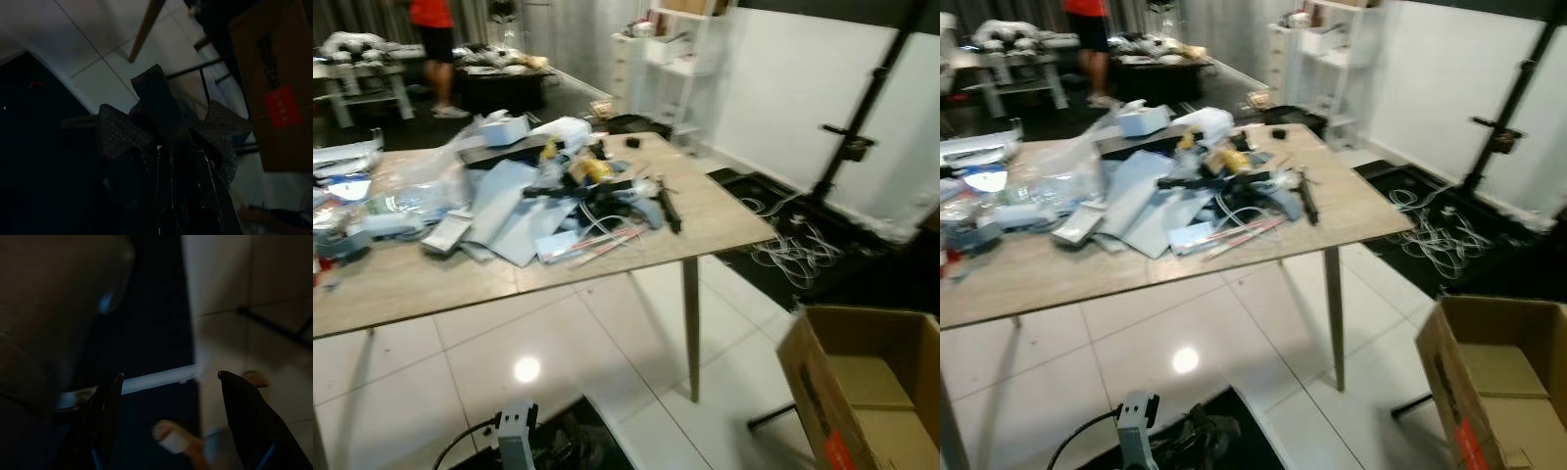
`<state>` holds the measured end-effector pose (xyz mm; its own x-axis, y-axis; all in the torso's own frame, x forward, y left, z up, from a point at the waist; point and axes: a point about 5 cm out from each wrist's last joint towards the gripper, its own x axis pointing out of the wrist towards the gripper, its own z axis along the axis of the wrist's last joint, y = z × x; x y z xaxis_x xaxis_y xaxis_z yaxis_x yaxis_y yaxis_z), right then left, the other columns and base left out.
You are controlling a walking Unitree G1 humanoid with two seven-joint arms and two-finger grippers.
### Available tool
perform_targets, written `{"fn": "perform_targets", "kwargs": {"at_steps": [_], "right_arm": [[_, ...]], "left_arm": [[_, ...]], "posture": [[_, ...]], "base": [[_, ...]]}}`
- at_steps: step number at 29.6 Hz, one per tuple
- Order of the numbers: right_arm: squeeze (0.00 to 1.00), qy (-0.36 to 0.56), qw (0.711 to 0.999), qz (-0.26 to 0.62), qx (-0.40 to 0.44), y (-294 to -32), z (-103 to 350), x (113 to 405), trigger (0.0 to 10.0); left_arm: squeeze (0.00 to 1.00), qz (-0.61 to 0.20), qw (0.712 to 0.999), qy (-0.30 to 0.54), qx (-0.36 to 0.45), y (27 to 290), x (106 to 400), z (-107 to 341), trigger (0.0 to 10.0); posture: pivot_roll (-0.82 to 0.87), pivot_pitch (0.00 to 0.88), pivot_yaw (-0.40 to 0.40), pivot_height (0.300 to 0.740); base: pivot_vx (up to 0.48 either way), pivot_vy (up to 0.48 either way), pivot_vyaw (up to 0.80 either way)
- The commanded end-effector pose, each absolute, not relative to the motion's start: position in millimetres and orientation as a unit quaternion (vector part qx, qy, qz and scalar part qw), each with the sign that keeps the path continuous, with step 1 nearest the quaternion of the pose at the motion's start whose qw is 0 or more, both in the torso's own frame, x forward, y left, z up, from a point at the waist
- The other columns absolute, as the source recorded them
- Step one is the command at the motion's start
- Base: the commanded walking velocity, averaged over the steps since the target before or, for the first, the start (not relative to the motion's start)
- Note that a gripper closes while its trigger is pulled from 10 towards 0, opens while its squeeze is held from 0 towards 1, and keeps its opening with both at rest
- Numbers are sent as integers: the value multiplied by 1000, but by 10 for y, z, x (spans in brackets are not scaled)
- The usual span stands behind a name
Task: Picking trash to rubbish bin
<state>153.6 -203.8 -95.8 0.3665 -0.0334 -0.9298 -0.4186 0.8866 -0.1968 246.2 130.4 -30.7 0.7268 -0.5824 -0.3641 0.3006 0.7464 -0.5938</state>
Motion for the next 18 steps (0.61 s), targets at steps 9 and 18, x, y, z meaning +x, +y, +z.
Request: {"fn": "perform_targets", "kwargs": {"at_steps": [9, 18], "right_arm": [[0, 561, 791, 111, -215, -2101, -975, 1467, 10000], [0, 562, 792, 103, -216, -2114, -975, 1462, 10000]], "left_arm": [[0, -298, 884, 262, -247, 1125, 2494, -253, 10000], [0, -348, 879, 230, -229, 932, 2590, -124, 10000]], "posture": [[-109, 97, 32, 740], [-113, 97, 34, 740]], "base": [[0, 0, -777], [0, 0, -775]]}}
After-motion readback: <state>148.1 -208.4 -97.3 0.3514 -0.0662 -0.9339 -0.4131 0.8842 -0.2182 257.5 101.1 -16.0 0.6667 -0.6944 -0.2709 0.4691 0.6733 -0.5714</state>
